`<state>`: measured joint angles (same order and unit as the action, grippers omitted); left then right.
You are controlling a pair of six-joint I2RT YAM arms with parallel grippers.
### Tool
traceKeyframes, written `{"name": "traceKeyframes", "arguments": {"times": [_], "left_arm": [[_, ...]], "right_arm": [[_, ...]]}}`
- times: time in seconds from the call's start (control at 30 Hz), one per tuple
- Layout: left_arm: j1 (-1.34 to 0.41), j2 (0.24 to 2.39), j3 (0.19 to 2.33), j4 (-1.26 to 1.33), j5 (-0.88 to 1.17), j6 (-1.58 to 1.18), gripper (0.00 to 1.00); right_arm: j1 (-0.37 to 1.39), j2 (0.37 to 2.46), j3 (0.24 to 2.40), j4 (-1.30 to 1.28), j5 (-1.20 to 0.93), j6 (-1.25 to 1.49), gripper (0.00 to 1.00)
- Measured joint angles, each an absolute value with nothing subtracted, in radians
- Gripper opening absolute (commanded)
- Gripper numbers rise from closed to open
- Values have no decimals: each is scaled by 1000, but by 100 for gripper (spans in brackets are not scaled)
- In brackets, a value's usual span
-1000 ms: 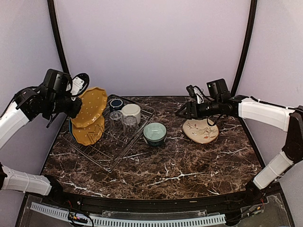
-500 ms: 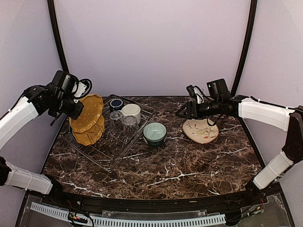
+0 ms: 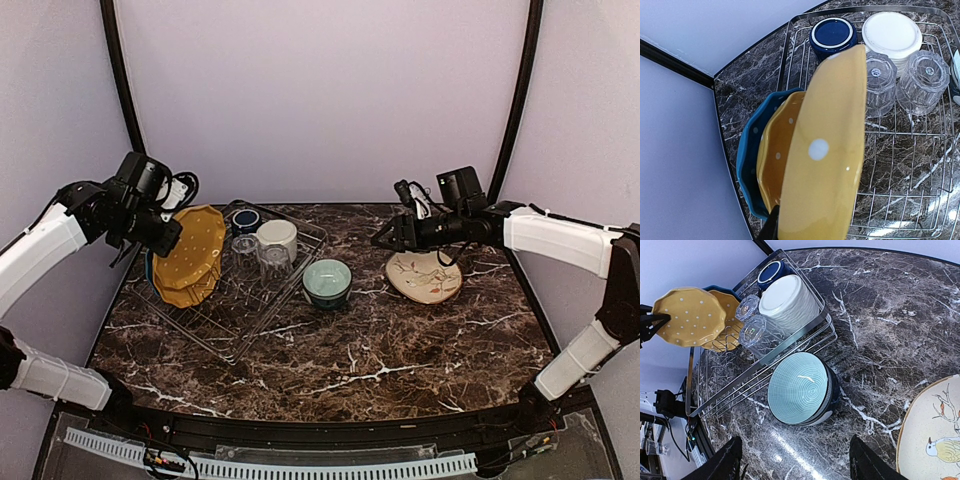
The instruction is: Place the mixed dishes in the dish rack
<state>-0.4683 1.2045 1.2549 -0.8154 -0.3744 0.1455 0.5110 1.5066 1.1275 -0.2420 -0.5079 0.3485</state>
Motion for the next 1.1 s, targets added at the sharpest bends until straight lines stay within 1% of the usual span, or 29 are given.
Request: {"name": "traceKeyframes", "arguments": {"times": [0.6,0.77,0.87,0.9,0.93,0.97,1.0,1.03,1.1], "left_arm": [[-445,1261,1188,-772,-357,85,1],[-439,1280,1159,-773,-345,73,2],[-437,1315,1140,-774,-337,66,7],[-437,1324,1137,-763,-336,63,12],[-436,1334,1137,-752,-334,61,15],[-435,1341,1137,-745,-332,59,21],[-435,1344,1137,-739,-331,59,24],[-435,1346,1137,-738,-329,60,30],[-434,1346,1137,-738,-338,62,35]], "right_arm": [[511,1507,1127,-245,-495,345,70],[507,1507,1127,-268,-445,332,70],[477,1507,1123,-301,-400,327,71],[456,1507,1119,-310,-386,326,71],[435,1509,1114,-317,-371,323,71],[406,1510,1107,-327,-354,319,71],[377,1511,1101,-338,-334,315,71],[346,1512,1092,-348,-314,312,71],[290,1515,1075,-367,-279,303,71]]}}
